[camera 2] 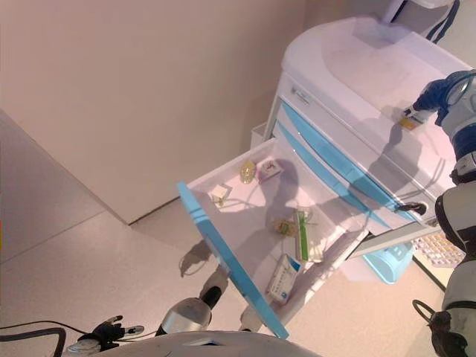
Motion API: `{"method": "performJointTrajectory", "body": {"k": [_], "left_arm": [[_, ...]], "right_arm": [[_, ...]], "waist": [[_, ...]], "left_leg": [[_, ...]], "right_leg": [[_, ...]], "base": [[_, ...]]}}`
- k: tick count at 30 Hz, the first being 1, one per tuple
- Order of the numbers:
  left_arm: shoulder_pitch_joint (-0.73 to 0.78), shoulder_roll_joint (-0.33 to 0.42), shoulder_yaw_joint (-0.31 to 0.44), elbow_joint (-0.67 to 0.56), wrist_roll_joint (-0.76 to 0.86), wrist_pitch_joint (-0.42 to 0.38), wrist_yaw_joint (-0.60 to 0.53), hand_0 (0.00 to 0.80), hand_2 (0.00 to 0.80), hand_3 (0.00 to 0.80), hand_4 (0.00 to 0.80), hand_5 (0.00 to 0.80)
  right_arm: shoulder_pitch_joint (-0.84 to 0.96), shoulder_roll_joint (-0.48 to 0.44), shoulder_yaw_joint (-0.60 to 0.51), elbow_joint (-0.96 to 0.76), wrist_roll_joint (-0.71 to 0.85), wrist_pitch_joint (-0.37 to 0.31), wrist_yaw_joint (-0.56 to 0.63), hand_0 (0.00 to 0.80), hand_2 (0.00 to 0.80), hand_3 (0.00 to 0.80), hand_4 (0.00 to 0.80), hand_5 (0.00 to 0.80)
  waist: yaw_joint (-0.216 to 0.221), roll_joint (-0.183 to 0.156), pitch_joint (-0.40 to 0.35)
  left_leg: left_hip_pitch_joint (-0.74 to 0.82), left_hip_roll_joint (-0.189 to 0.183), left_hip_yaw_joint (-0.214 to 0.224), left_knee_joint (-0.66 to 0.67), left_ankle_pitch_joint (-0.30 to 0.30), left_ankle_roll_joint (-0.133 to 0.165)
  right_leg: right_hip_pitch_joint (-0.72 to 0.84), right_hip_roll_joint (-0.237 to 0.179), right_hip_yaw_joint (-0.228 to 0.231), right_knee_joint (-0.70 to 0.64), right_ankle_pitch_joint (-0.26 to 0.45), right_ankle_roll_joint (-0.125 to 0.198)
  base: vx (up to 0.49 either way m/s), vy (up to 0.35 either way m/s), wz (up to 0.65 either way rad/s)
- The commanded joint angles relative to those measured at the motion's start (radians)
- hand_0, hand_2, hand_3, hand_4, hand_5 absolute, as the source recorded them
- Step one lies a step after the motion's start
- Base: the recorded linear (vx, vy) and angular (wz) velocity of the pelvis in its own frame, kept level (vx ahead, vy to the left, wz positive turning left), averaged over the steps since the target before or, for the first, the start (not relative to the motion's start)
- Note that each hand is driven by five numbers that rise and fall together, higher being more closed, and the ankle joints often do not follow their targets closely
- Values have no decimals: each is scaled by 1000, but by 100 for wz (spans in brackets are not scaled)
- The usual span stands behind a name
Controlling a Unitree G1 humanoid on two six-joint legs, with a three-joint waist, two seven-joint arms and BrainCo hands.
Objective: Open the drawer and pick up the medicine
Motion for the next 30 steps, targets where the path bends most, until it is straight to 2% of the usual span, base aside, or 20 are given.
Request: {"method": "performJointTrajectory", "body": {"k": [1,6,9,10,11,17,22,25,30], "left_arm": [[26,51,-5,-8,28,-33,-4,0,0,0,0,0],[26,53,-4,-10,28,-38,-6,0,0,0,0,0],[26,53,-4,-19,30,-35,-4,0,0,0,0,0],[27,53,-5,-19,30,-38,-5,0,0,0,0,0],[27,53,-5,-19,30,-38,-4,0,0,0,0,0],[26,55,-8,-23,27,-38,-4,0,0,0,0,0],[30,53,-11,-11,26,-42,-1,0,0,0,0,0],[34,51,-21,-8,24,-48,2,0,0,0,0,0],[37,45,-25,-4,34,-45,-2,0,0,0,0,0]], "right_arm": [[-16,-21,38,-17,-32,17,-9,781,781,781,781,781],[-12,-20,41,-17,-32,10,-20,659,659,659,659,659],[-7,-20,35,-17,-32,10,-36,486,486,486,486,486],[-8,-19,35,-15,-31,9,-48,279,279,279,279,279],[-8,-18,35,-14,-30,7,-55,0,0,0,0,0],[-18,-23,25,-28,26,22,-157,0,0,0,0,0],[-48,-54,22,-52,62,0,-335,0,0,0,0,0],[-76,-81,32,-74,100,16,-416,0,0,0,0,0],[-111,-135,49,-108,122,12,-465,0,0,0,0,0]], "waist": [[25,-14,-10],[27,-15,-6],[28,-16,-4],[30,-15,-2],[30,-15,-2],[28,-15,3],[16,-15,-9],[7,-15,-18],[-19,-10,-41]], "left_leg": [[33,-32,17,0,-112,31],[31,-30,17,-2,-111,28],[28,-29,16,-2,-109,27],[27,-30,15,-2,-109,27],[26,-30,15,-2,-109,27],[24,-28,20,-2,-109,27],[29,-25,31,0,-115,29],[35,-25,38,-1,-118,30],[46,-25,55,-4,-123,34]], "right_leg": [[-69,-37,41,74,54,77],[-70,-35,40,71,55,78],[-74,-35,39,71,56,79],[-75,-35,39,71,56,79],[-75,-35,40,71,57,78],[-78,-36,42,70,61,82],[-77,-38,51,70,62,88],[-75,-40,56,71,63,91],[-74,-45,70,73,63,98]], "base": [[0,0,0],[0,0,0],[0,0,0],[0,0,0],[0,0,0],[0,0,0],[0,0,0],[-2,-2,-3],[-9,3,-2]]}}
